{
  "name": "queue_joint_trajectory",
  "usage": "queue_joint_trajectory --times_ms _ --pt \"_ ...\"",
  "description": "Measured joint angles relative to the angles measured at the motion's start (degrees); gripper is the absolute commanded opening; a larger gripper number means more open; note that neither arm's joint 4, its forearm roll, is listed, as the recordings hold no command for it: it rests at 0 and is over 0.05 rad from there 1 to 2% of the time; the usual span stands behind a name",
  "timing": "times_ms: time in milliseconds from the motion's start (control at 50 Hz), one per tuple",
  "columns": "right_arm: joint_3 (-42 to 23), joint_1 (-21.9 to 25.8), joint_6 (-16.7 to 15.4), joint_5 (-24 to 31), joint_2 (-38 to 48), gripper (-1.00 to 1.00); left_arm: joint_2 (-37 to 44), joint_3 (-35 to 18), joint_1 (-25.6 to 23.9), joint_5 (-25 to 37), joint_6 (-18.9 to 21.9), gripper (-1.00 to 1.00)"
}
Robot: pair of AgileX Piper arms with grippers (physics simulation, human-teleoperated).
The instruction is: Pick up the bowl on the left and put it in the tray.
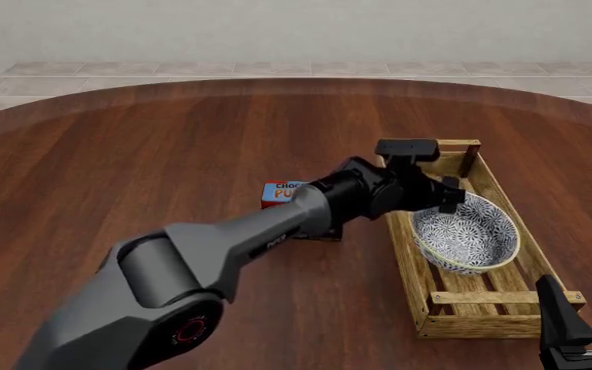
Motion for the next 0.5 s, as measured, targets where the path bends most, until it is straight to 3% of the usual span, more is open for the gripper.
queue_joint_trajectory --times_ms 500 --pt "0.0 0.0 0.0 0.0 0.0 1.0 -7.87 6.67 -0.14 -2.39 1.56 1.0"
